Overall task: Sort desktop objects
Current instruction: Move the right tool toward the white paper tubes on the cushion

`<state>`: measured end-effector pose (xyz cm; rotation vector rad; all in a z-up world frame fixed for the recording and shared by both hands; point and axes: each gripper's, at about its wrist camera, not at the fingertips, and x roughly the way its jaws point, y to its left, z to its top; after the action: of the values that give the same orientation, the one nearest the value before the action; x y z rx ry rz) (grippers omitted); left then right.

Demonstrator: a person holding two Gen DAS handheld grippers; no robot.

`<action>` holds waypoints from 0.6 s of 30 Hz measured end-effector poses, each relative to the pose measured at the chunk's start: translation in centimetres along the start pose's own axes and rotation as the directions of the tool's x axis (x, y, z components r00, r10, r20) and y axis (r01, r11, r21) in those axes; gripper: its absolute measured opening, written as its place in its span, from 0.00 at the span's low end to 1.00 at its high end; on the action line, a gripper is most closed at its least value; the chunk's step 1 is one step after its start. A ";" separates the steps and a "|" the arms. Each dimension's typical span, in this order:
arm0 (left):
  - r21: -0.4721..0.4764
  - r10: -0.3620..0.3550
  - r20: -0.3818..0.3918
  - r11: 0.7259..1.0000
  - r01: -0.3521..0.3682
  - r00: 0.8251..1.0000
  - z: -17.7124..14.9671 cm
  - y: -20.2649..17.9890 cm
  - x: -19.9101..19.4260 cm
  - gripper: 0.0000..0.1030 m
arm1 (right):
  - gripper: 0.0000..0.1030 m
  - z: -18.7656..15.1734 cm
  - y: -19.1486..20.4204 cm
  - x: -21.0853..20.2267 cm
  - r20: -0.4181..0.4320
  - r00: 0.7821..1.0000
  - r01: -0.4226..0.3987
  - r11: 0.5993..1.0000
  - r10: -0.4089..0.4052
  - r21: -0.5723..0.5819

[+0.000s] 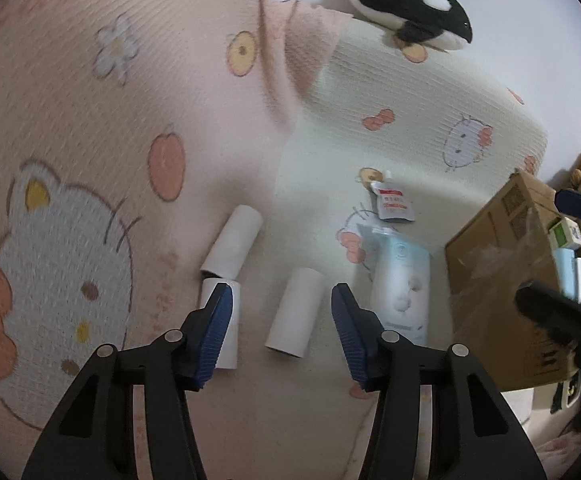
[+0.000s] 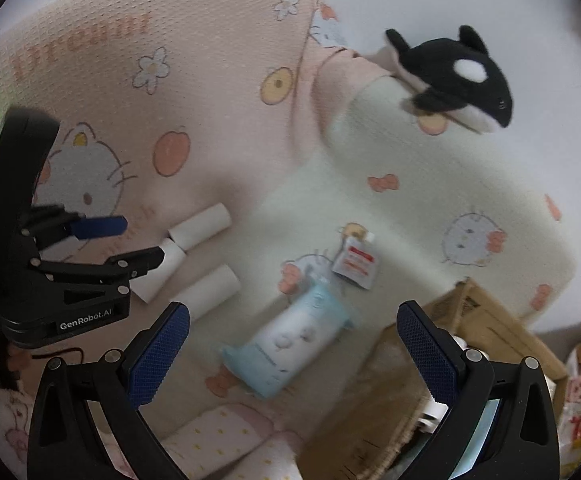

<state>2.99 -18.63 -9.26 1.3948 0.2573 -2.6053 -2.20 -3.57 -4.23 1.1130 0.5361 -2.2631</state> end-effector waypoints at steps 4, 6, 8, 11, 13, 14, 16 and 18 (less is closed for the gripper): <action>0.028 0.007 0.009 1.000 -0.007 1.000 -1.5 1.2 1.6 0.45 | 1.00 -0.2 0.4 1.6 -0.021 0.997 -0.071 0.997 0.072 0.032; 0.008 0.009 0.007 1.000 -0.009 1.000 -2.0 2.4 2.4 0.45 | 1.00 -0.3 0.7 2.7 -0.026 0.995 -0.095 0.995 0.097 0.043; -0.023 -0.007 0.007 1.000 0.008 1.000 -2.4 3.6 3.1 0.45 | 1.00 -0.5 1.0 3.9 -0.050 0.991 -0.125 0.991 0.128 0.054; -0.087 -0.048 0.022 0.995 0.050 0.999 -2.9 5.3 3.7 0.45 | 1.00 -1.1 1.7 5.7 -0.042 0.986 -0.161 0.985 0.163 0.057; -0.144 -0.084 0.041 0.986 0.089 0.996 -3.2 6.1 4.1 0.45 | 1.00 -1.7 2.3 6.7 -0.019 0.985 -0.169 0.984 0.170 0.052; -0.175 -0.103 0.047 0.978 0.110 0.994 -3.3 6.5 4.3 0.45 | 1.00 -2.1 2.9 7.3 -0.012 0.985 -0.170 0.985 0.170 0.042; -0.214 -0.126 0.055 0.968 0.135 0.991 -3.5 6.9 4.7 0.45 | 1.00 -2.5 3.6 8.0 -0.013 0.986 -0.168 0.986 0.169 0.016; -0.219 -0.125 0.056 0.967 0.135 0.991 -3.7 6.9 5.1 0.45 | 1.00 -3.0 4.3 9.0 -0.023 0.986 -0.167 0.986 0.167 0.000</action>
<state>4.81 -24.84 -16.02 1.2849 0.6331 -2.6066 -2.23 -7.85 -13.75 1.1402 0.4365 -2.1078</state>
